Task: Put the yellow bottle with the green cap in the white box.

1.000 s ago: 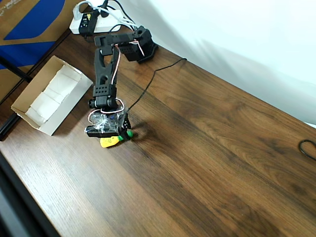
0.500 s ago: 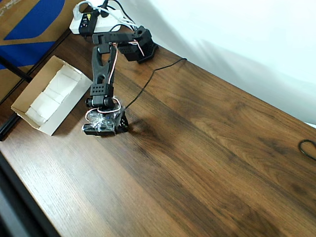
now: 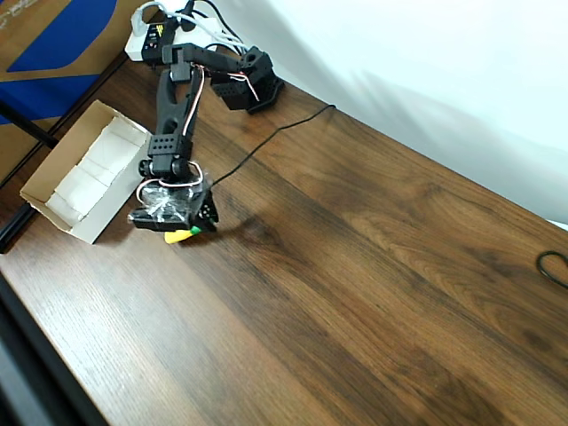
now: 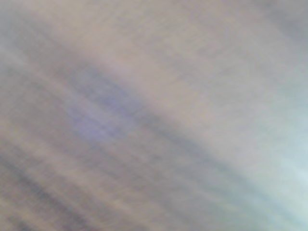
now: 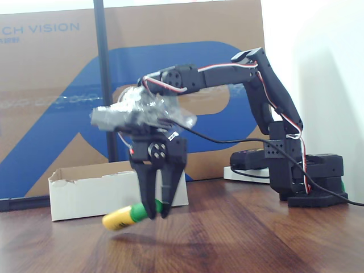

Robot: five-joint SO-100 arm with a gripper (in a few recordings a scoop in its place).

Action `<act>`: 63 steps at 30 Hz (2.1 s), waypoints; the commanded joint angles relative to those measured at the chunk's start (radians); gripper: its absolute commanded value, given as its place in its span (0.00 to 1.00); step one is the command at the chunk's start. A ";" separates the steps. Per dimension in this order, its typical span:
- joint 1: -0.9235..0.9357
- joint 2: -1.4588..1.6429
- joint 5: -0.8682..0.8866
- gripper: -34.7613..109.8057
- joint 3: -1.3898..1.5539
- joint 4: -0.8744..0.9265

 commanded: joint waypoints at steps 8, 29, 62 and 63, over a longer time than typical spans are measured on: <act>0.072 0.233 0.044 0.24 0.044 -0.028; 0.413 0.792 0.127 0.24 0.282 -0.052; 0.779 0.868 0.051 0.24 0.512 -0.184; 0.799 0.865 0.051 0.24 0.512 -0.192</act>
